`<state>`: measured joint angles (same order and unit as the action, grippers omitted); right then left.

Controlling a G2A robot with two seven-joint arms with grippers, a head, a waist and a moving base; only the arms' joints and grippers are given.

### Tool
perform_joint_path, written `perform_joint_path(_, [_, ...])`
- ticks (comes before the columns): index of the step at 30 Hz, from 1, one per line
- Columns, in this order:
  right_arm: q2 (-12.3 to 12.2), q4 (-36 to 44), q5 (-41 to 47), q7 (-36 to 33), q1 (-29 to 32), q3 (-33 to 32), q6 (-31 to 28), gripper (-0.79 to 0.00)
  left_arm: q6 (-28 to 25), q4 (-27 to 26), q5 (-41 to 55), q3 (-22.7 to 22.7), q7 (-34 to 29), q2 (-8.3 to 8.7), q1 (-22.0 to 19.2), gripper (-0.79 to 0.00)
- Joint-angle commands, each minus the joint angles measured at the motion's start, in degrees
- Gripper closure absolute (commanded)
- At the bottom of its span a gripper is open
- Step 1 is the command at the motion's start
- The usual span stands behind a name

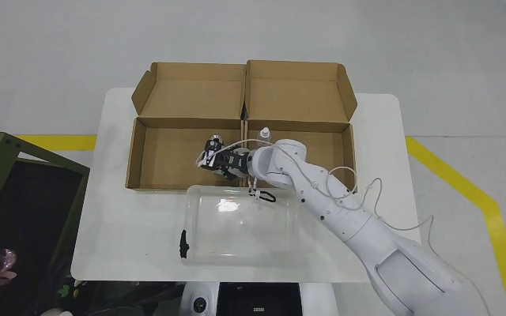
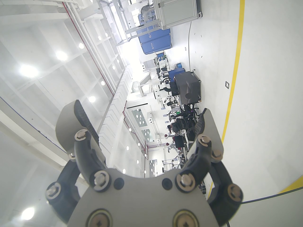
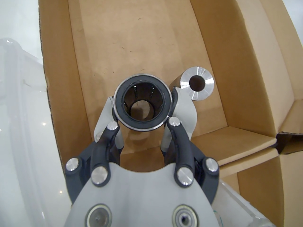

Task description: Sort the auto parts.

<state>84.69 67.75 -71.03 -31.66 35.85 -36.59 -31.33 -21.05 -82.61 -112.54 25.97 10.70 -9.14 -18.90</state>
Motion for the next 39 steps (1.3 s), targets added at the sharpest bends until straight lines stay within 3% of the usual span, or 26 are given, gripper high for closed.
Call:
perform_joint_path(1, [-0.02, 0.50, -0.36, -0.46, 0.16, -0.21, 0.19, -0.474, 0.00, 0.00, 0.00, 0.00, 0.00, 0.00, 0.00, -0.785])
perform_joint_path(2, [-0.05, 0.85, -0.51, -0.66, 0.27, -0.40, 0.30, -0.496, 0.00, 0.00, 0.00, 0.00, 0.00, 0.00, 0.00, -0.785])
perform_joint_path(3, [-0.10, 1.25, -0.53, -0.82, 0.40, -0.65, 0.28, -0.566, 0.00, 0.00, 0.00, 0.00, 0.00, 0.00, 0.00, -0.785])
perform_joint_path(7, [-0.43, 3.05, -0.89, -1.57, 1.08, -1.74, 0.00, -0.619, 0.00, 0.00, 0.00, 0.00, 0.00, 0.00, 0.00, -0.785])
perform_joint_path(24, [-3.18, 17.86, -0.99, -0.47, 7.51, -9.60, -3.86, -0.610, 0.00, 0.00, 0.00, 0.00, 0.00, 0.00, 0.00, -0.785])
perform_joint_path(39, [-7.37, 38.83, -2.17, 4.18, 22.14, -21.37, -9.28, -0.653, 0.00, 0.00, 0.00, 0.00, 0.00, 0.00, 0.00, -0.785])
